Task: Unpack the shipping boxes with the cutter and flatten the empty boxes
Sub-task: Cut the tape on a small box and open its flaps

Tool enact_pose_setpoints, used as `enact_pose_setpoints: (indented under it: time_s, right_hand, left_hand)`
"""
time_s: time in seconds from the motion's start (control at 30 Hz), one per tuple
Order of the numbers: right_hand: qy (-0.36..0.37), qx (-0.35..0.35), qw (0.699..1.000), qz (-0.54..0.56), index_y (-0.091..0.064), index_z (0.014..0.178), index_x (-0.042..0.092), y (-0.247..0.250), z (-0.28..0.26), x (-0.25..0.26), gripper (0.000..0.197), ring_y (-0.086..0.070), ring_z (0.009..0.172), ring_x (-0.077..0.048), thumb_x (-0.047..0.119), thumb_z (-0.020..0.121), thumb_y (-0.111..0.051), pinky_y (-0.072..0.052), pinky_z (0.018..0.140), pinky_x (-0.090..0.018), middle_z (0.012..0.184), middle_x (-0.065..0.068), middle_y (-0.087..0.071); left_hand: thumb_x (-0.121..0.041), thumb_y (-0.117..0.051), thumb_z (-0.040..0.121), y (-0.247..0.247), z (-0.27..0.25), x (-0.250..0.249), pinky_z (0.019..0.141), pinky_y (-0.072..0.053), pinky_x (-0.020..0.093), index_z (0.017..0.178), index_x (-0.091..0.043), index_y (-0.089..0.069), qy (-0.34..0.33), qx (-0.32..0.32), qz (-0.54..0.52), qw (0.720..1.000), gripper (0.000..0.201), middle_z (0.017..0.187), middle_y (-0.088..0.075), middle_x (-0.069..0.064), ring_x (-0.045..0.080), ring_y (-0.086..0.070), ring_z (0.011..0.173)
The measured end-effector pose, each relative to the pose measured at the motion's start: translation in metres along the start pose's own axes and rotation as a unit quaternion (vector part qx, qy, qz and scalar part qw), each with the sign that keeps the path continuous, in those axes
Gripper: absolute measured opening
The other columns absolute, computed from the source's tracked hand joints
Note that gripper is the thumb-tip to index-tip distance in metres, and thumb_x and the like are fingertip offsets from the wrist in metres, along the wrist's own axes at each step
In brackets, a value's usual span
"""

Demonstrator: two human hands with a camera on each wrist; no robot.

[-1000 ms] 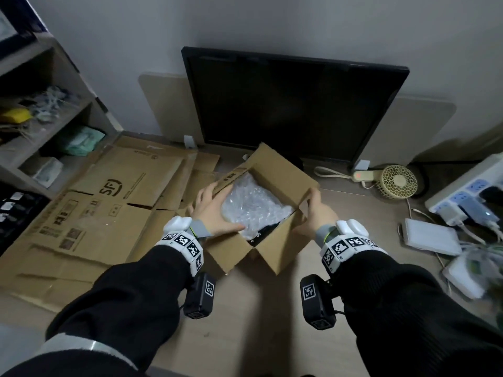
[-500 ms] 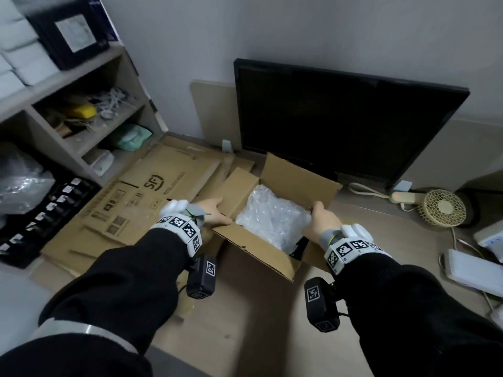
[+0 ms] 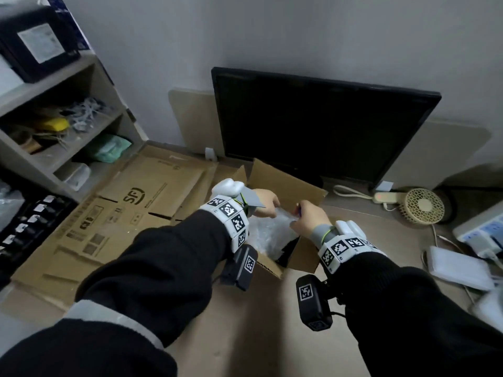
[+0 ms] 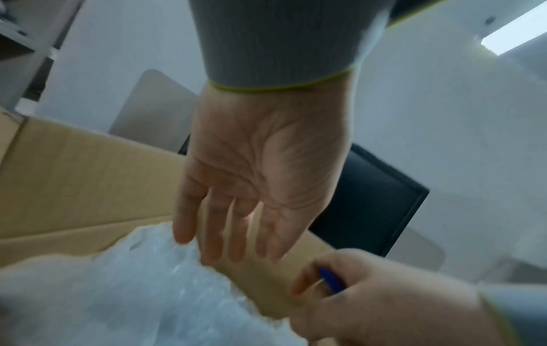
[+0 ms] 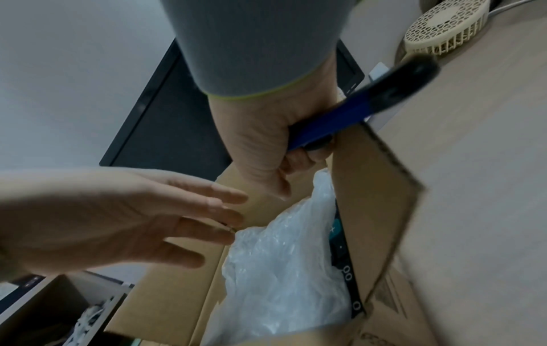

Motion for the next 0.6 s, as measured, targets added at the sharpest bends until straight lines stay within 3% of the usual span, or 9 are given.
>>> enact_pose_setpoints:
  time_s: [0.03,0.1,0.17,0.23,0.37,0.43,0.53,0.6]
  right_hand:
    - [-0.014,0.005,1.0,-0.005,-0.05,0.098,0.014,0.002,0.0,-0.005,0.02,-0.059,0.101,-0.031,0.014,0.08,-0.06,-0.039,0.072,-0.027,0.106,-0.012,-0.061]
    - [-0.035,0.012,0.999,-0.011,-0.051,0.095,0.015,0.005,-0.001,-0.013,0.021,-0.059,0.1,-0.031,0.015,0.078,-0.063,-0.04,0.072,-0.027,0.106,-0.012,-0.062]
    - [-0.044,0.006,0.999,-0.002,-0.053,0.095,0.015,0.007,-0.003,-0.02,0.02,-0.06,0.098,-0.03,0.013,0.078,-0.063,-0.041,0.07,-0.026,0.103,-0.01,-0.063]
    - [-0.036,-0.004,0.999,0.015,-0.052,0.089,0.017,0.006,-0.005,-0.028,0.017,-0.06,0.093,-0.029,0.01,0.076,-0.061,-0.041,0.068,-0.026,0.097,-0.008,-0.064]
    - [-0.022,0.003,1.0,0.023,-0.042,0.071,0.024,-0.001,-0.011,-0.035,0.025,-0.054,0.081,-0.022,0.013,0.075,-0.065,-0.036,0.064,-0.025,0.082,0.0,-0.056]
    - [-0.026,0.008,0.999,0.026,-0.04,0.069,0.025,-0.003,-0.01,-0.037,0.03,-0.05,0.078,-0.019,0.016,0.075,-0.068,-0.035,0.063,-0.024,0.079,0.002,-0.052]
    - [-0.024,0.019,0.999,0.04,-0.047,0.077,0.021,-0.004,-0.006,-0.037,0.019,-0.052,0.079,-0.02,0.014,0.076,-0.065,-0.037,0.065,-0.024,0.081,0.001,-0.054]
    - [-0.023,0.023,0.998,0.049,-0.047,0.076,0.021,-0.006,-0.003,-0.037,0.017,-0.053,0.077,-0.02,0.012,0.076,-0.061,-0.037,0.064,-0.023,0.077,0.002,-0.053]
  left_hand:
    - [-0.017,-0.049,0.098,-0.004,0.006,-0.004,0.088,-0.042,0.028,0.146,-0.011,-0.037,-0.013,0.007,0.044,0.999,0.05,0.144,-0.045,0.009,0.023,-0.05,0.123]
    - [-0.02,-0.053,0.097,-0.017,0.024,0.004,0.104,-0.033,0.03,0.149,-0.015,-0.033,-0.001,0.052,0.096,0.994,0.056,0.153,-0.034,0.007,0.024,-0.037,0.137]
    - [-0.022,-0.062,0.091,-0.03,0.04,0.019,0.108,-0.032,0.035,0.146,-0.019,-0.038,0.029,0.05,0.09,0.994,0.06,0.152,-0.036,0.009,0.027,-0.037,0.137]
    - [-0.026,-0.069,0.085,-0.039,0.055,0.028,0.112,-0.027,0.042,0.147,-0.023,-0.035,0.027,0.006,0.09,0.996,0.071,0.154,-0.029,0.011,0.032,-0.03,0.14]
    - [-0.04,-0.068,0.081,-0.052,0.068,0.045,0.117,-0.001,0.053,0.153,-0.026,0.0,0.032,-0.038,0.159,0.986,0.1,0.16,0.009,0.014,0.036,0.008,0.146]
    - [-0.052,-0.068,0.078,-0.058,0.073,0.05,0.115,0.003,0.055,0.151,-0.028,0.013,0.047,-0.024,0.155,0.986,0.112,0.157,0.022,0.014,0.037,0.019,0.144]
    - [-0.063,-0.073,0.066,-0.06,0.079,0.056,0.118,-0.004,0.054,0.151,-0.027,0.013,0.065,-0.019,0.123,0.99,0.126,0.158,0.018,0.012,0.036,0.017,0.145]
    - [-0.07,-0.077,0.051,-0.055,0.083,0.059,0.117,-0.014,0.051,0.153,-0.02,0.0,0.065,-0.021,0.108,0.992,0.137,0.159,-0.002,0.012,0.033,0.004,0.147]
Point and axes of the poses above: each hand's wrist, its own z-axis towards the middle knuckle, its own y-axis out of the back of the hand, x = y × z, the point moved 2 cm from there along z, towards the middle knuckle
